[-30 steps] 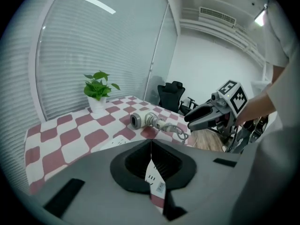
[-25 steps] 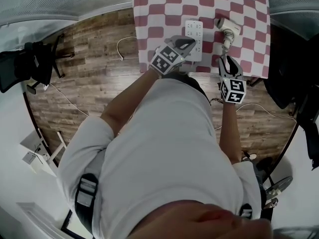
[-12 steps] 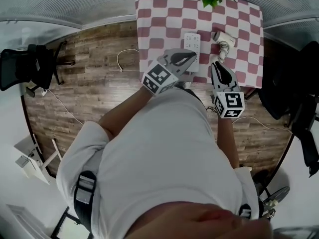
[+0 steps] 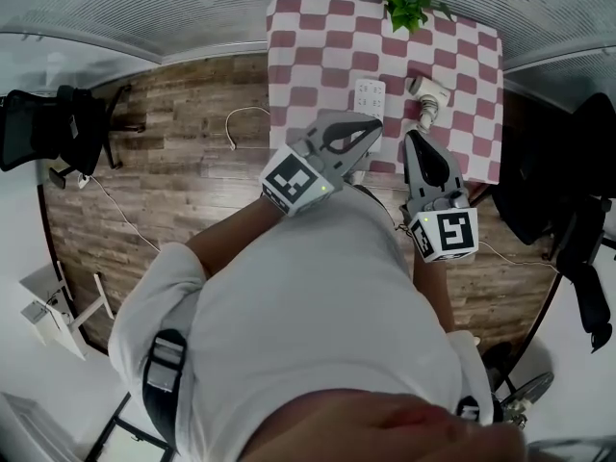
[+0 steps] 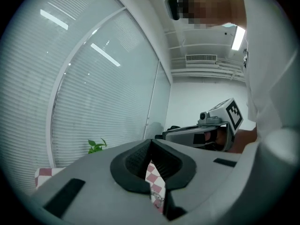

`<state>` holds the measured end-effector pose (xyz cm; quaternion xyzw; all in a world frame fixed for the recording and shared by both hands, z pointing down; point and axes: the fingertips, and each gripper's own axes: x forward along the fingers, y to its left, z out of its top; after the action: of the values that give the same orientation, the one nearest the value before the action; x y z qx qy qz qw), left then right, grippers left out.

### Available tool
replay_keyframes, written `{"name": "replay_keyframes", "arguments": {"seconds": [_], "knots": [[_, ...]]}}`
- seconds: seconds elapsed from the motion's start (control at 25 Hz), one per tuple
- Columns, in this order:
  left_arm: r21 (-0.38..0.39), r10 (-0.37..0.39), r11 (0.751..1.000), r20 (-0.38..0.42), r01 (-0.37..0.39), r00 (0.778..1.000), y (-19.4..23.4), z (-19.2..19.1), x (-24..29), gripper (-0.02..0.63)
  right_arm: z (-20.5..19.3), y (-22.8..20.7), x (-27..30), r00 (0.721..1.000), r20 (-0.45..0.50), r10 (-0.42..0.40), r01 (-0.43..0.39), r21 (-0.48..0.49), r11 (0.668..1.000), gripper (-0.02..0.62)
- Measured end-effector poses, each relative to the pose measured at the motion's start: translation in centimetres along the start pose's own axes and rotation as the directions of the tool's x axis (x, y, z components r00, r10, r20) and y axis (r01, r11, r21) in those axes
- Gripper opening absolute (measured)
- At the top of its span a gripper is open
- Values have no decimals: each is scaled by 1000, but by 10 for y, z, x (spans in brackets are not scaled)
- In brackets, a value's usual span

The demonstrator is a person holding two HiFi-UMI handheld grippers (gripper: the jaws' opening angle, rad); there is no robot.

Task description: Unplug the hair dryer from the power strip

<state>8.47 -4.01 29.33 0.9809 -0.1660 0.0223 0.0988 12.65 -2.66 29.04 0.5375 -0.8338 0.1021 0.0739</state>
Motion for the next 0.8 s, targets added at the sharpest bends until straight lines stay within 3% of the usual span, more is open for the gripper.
{"name": "replay_keyframes", "arguments": {"seconds": [0.32, 0.8], "knots": [[39, 2, 999, 72, -5, 997, -8, 42, -10, 32, 41, 15, -7, 997, 68, 20, -19, -26, 999, 32], [54, 14, 998, 81, -19, 997, -7, 49, -11, 32, 48, 18, -5, 997, 76, 26, -24, -34, 999, 31]]}}
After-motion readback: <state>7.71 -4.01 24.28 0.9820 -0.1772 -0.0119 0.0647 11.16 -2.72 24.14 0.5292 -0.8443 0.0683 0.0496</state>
